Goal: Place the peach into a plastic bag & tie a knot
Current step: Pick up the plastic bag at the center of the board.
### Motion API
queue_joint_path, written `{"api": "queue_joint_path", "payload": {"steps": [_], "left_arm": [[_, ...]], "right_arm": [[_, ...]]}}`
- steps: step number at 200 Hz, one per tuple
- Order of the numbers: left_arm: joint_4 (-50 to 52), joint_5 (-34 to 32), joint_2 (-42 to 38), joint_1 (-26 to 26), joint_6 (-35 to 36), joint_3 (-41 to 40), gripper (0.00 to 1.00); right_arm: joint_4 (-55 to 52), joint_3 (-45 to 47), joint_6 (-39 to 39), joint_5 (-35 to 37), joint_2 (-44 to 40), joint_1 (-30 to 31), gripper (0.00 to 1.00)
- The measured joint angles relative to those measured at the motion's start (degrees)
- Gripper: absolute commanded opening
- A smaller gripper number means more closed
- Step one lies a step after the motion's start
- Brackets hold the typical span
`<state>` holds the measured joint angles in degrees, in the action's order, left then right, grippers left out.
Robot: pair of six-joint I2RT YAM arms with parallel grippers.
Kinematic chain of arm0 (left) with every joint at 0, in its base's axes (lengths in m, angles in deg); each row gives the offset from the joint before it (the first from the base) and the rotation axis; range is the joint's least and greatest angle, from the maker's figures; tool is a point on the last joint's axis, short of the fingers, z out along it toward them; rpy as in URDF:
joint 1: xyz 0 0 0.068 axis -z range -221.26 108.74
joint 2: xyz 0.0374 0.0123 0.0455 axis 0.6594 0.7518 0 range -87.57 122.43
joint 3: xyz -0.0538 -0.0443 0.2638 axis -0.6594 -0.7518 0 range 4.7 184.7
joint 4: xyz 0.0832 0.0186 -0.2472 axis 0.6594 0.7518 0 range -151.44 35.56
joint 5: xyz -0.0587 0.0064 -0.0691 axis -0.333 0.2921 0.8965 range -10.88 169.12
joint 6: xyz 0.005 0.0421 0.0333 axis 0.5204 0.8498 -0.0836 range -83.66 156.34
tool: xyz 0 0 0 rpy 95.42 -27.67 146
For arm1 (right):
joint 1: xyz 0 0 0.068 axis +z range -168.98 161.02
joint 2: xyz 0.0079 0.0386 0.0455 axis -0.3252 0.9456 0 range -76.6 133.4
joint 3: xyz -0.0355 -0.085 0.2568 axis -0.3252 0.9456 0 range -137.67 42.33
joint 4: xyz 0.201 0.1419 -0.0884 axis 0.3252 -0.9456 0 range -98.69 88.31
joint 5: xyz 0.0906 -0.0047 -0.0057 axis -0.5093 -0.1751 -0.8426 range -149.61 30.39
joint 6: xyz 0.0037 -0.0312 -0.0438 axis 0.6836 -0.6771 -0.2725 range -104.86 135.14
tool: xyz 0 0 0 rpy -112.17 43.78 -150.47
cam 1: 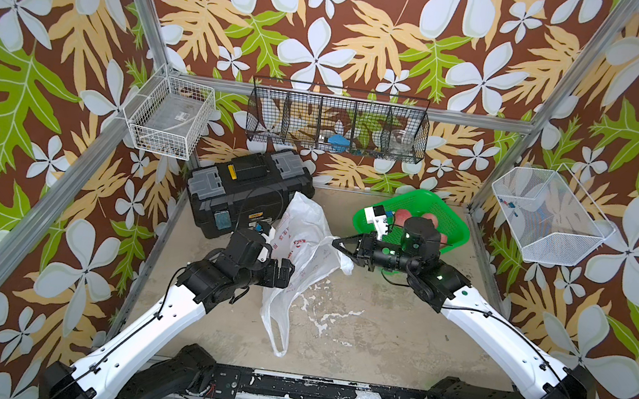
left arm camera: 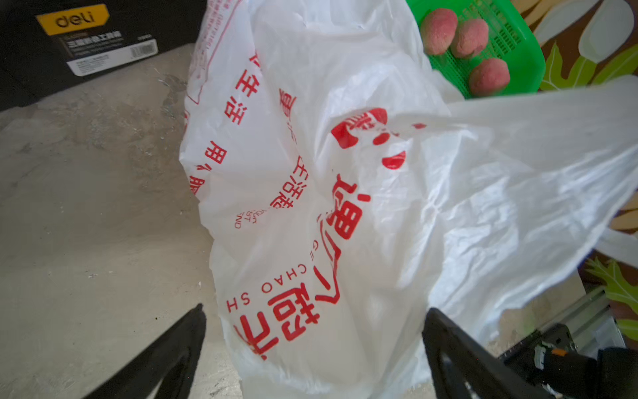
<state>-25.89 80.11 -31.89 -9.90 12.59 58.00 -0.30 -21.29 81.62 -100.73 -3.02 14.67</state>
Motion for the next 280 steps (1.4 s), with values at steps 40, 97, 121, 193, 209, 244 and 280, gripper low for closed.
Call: {"api": "queue_joint_path", "payload": {"steps": [40, 97, 121, 193, 209, 244, 280], "left_arm": [[-1.55, -1.97, 2.27, 0.48, 8.07, 10.08, 0.95], [-13.00, 11.26, 5.03, 0.57, 22.21, 9.68, 0.90], [-18.95, 16.22, 7.06, 0.57, 25.64, 9.75, 0.87], [-26.51, 23.41, 13.94, 0.57, 29.97, 10.75, 0.21], [-28.26, 23.23, 13.31, 0.57, 29.57, 10.14, 0.00], [-32.41, 19.71, 12.31, 0.57, 23.52, 9.18, 0.00], [-28.09, 8.37, 16.44, 0.55, 11.17, 15.37, 0.00]], "right_arm": [[-2.84, -9.18, -3.69, -3.52, 4.11, -0.22, 0.00], [-9.84, -14.78, -14.12, -11.89, 7.93, -0.28, 0.00], [-10.64, -15.26, -16.17, -14.56, 8.39, -0.37, 0.00], [-8.28, -14.38, -17.11, -19.43, 8.90, -0.76, 0.00], [-7.78, -14.34, -16.94, -20.24, 9.03, -1.11, 0.01], [-7.02, -14.88, -16.02, -21.84, 9.01, -4.57, 0.34], [-10.45, -13.81, -19.61, -14.62, 4.70, -18.32, 0.58]]}}
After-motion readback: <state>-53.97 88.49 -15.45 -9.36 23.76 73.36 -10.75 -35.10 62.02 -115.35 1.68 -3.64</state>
